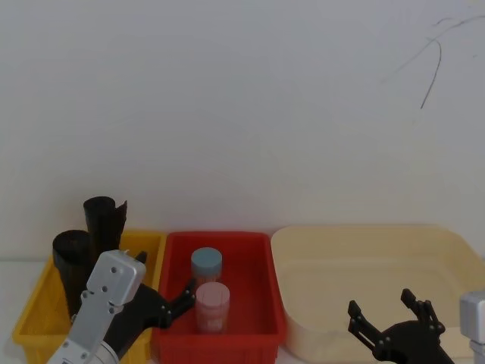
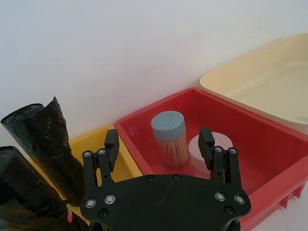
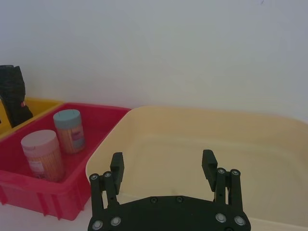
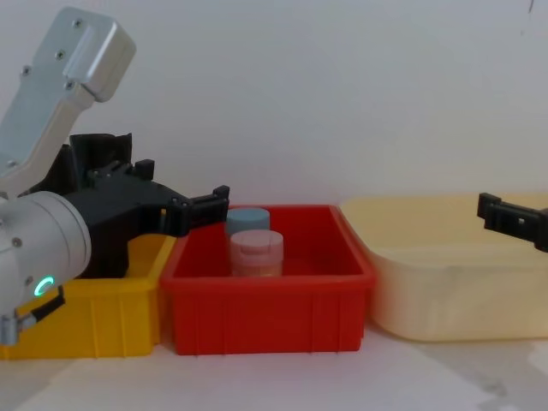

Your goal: Pick up the garbage bag with the one hand and transfer it to the other hand.

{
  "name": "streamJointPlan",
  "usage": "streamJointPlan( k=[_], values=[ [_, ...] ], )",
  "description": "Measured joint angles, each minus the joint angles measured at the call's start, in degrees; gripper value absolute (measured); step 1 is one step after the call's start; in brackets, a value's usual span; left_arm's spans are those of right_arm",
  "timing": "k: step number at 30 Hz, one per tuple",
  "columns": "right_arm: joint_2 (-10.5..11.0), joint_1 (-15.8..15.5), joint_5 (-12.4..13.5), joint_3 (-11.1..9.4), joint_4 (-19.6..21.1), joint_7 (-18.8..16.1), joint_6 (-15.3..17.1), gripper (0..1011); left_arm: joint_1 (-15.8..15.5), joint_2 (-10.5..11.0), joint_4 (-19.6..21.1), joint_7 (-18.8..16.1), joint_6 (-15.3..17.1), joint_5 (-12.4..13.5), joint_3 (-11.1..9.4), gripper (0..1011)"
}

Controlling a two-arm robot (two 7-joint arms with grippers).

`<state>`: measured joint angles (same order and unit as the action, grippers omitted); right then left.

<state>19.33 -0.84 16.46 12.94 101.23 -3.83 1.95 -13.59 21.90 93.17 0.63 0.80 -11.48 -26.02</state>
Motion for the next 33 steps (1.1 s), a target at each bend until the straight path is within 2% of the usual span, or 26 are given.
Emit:
streamJointPlan(
  k=[33],
  values=[
    [0.0,0.0,0.0,0.0,0.0,0.0,0.0,1000,0.0,0.0,0.0,0.0,0.0,0.0,0.0,1001]
  ],
)
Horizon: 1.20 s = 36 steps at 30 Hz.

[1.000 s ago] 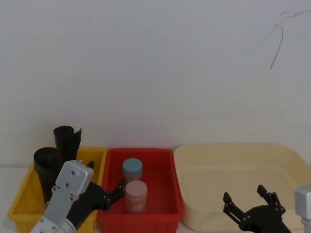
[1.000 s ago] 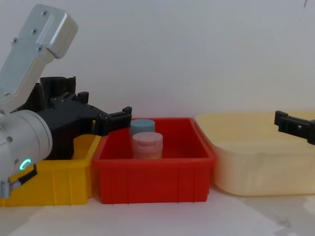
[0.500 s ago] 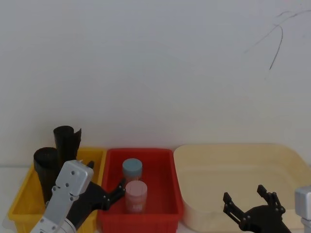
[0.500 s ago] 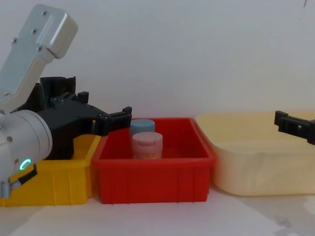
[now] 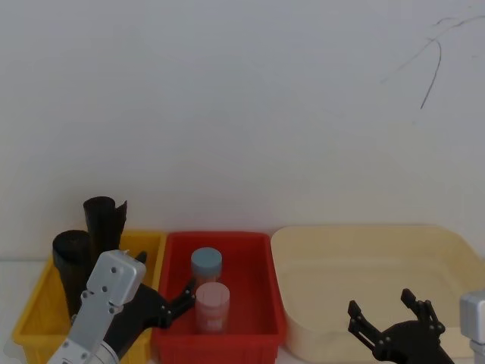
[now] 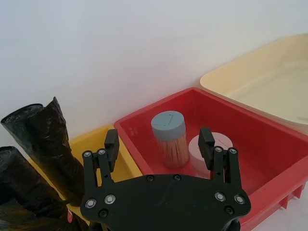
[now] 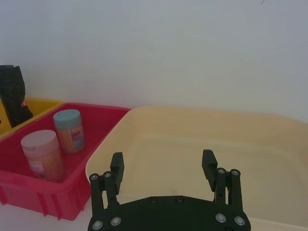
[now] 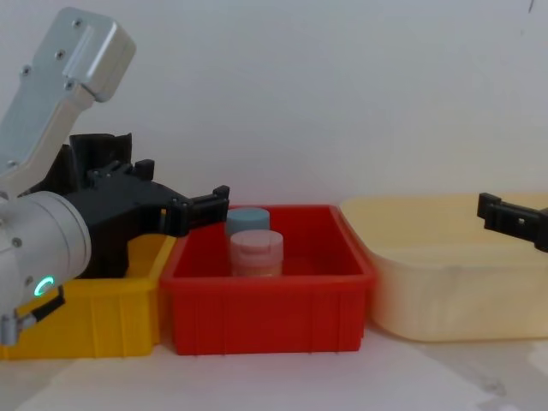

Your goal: Pick up the garbage bag with the one hand and transfer it to the other hand.

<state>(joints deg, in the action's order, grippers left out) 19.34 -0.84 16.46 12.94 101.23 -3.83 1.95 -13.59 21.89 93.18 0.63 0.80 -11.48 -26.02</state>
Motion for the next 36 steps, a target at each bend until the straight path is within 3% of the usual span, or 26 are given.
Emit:
streamJointPlan(
  k=[22,30,36],
  values=[
    [0.0,0.0,0.0,0.0,0.0,0.0,0.0,1000,0.4,0.1,0.6,0.1,0.1,-0.1,0.3,1001],
    [0.0,0.0,0.0,0.0,0.0,0.0,0.0,1000,2.6,1.4,3.4,0.7,1.1,-1.4,1.7,1000],
    [0.0,0.0,0.0,0.0,0.0,0.0,0.0,1000,5.5,3.2,6.6,1.4,2.0,-3.1,3.9,1000]
  ],
)
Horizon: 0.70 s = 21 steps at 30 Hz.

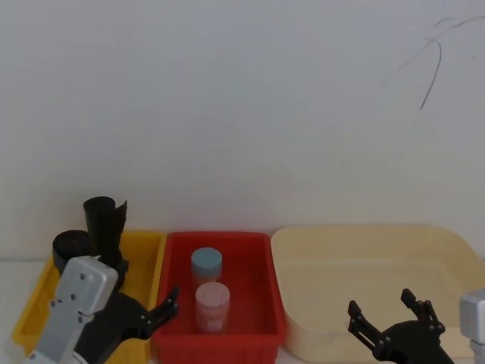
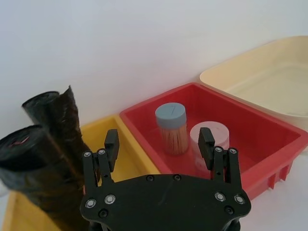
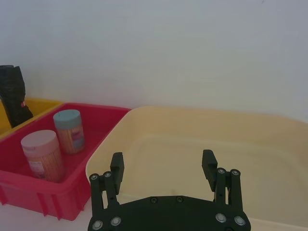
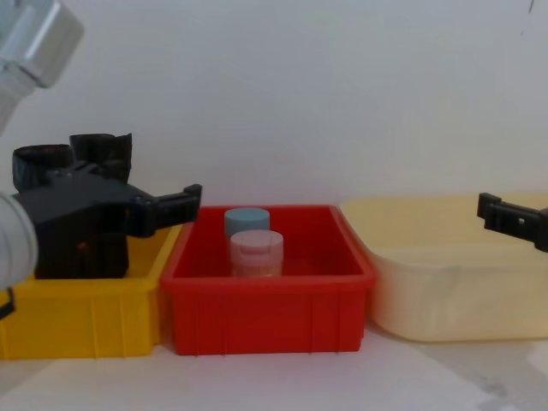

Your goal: Pick up the garbage bag with the one hand and transfer it to the other hand.

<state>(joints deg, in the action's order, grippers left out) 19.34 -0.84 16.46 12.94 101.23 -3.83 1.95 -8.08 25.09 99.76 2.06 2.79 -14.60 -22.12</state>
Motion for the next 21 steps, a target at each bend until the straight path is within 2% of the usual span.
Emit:
streamJointPlan(
  k=[3,9,21],
  values=[
    [0.0,0.0,0.0,0.0,0.0,0.0,0.0,1000,0.9,0.5,0.9,0.1,0.4,-0.6,0.8,1000],
    [0.0,0.0,0.0,0.0,0.0,0.0,0.0,1000,3.6,1.9,3.3,0.0,1.8,-2.3,3.6,1001],
    [0.0,0.0,0.0,0.0,0.0,0.0,0.0,1000,6.5,3.4,5.0,-1.8,5.0,-3.9,8.1,1000]
  ],
)
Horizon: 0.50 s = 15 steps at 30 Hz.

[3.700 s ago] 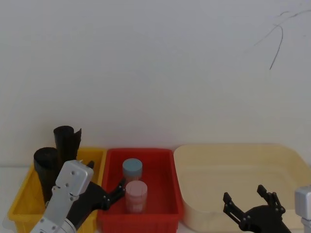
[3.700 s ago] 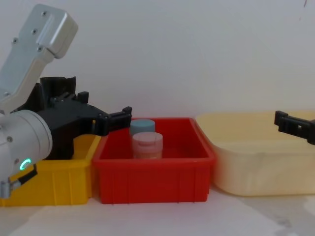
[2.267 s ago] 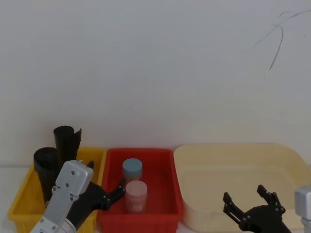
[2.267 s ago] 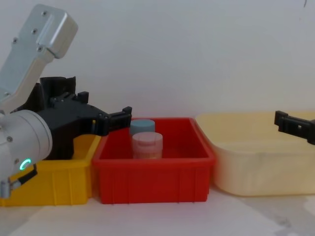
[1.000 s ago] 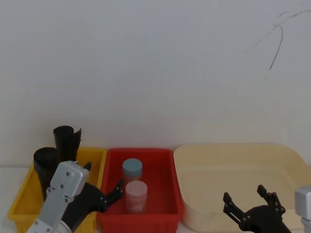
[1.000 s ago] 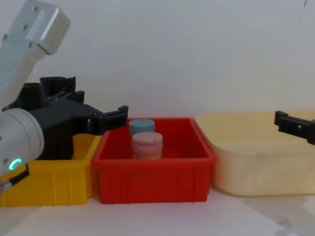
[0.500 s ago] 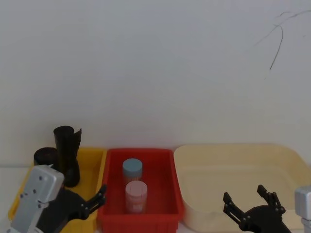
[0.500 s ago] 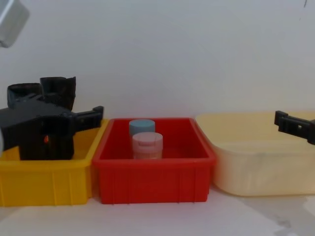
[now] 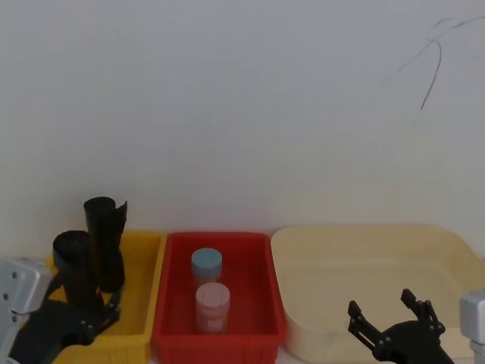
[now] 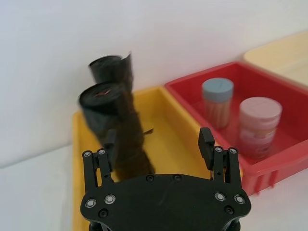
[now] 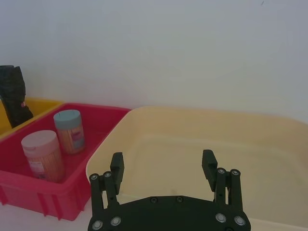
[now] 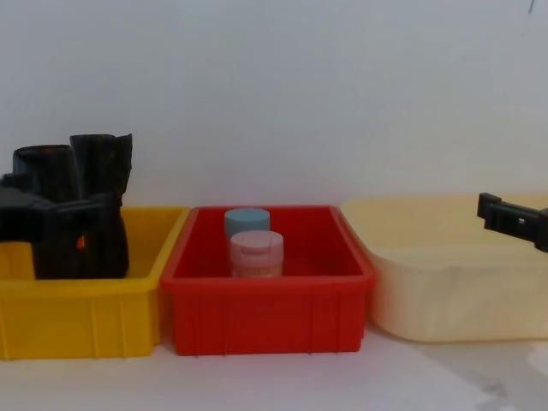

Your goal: Pick up the garbage bag with the one hand and transfer it to the other hand.

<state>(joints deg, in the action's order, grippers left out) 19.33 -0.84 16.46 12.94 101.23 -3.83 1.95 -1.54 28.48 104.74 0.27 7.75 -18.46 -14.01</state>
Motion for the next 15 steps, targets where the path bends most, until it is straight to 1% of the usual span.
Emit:
streamJointPlan(
  k=[2,8,15],
  values=[
    [0.0,0.0,0.0,0.0,0.0,0.0,0.0,1000,0.3,0.2,0.0,-0.2,0.8,-0.2,0.8,1000],
    [0.0,0.0,0.0,0.0,0.0,0.0,0.0,1000,0.6,0.6,-0.8,-0.6,2.3,-0.5,2.0,1000],
    [0.0,0.0,0.0,0.0,0.0,0.0,0.0,1000,0.0,0.7,-2.3,-0.6,3.2,-0.2,2.3,1000]
  ],
)
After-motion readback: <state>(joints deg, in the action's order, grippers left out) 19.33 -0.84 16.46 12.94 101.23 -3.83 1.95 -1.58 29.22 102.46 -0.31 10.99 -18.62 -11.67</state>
